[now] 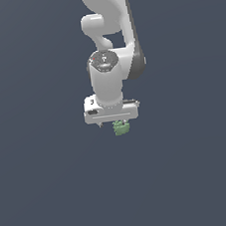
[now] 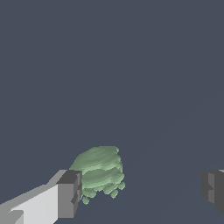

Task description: Pick up the object and move it to a goal position.

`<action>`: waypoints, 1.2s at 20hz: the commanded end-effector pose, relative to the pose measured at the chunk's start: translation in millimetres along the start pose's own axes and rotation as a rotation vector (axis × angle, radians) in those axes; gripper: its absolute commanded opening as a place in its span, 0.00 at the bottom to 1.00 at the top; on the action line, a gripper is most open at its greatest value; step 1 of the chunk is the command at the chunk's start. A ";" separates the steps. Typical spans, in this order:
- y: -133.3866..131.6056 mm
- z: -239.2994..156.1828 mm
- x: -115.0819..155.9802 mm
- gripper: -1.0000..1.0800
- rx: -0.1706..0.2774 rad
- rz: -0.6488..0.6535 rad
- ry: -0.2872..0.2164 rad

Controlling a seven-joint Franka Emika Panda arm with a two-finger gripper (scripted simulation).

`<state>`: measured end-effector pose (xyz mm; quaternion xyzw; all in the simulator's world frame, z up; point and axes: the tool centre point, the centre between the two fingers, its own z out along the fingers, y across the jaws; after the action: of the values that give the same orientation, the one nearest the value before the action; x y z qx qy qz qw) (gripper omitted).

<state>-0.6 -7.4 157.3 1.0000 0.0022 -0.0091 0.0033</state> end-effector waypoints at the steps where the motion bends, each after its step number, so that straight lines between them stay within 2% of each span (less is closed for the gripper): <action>1: 0.0 0.0 0.0 0.96 0.000 0.000 0.000; 10: 24.2 -8.2 6.4 0.96 -0.020 0.050 0.008; 17: 22.6 -7.2 5.8 0.96 -0.019 0.062 0.008; 24: 18.1 -3.3 3.5 0.96 -0.016 0.134 0.009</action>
<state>3.8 -26.8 161.8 0.9984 -0.0554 -0.0046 0.0120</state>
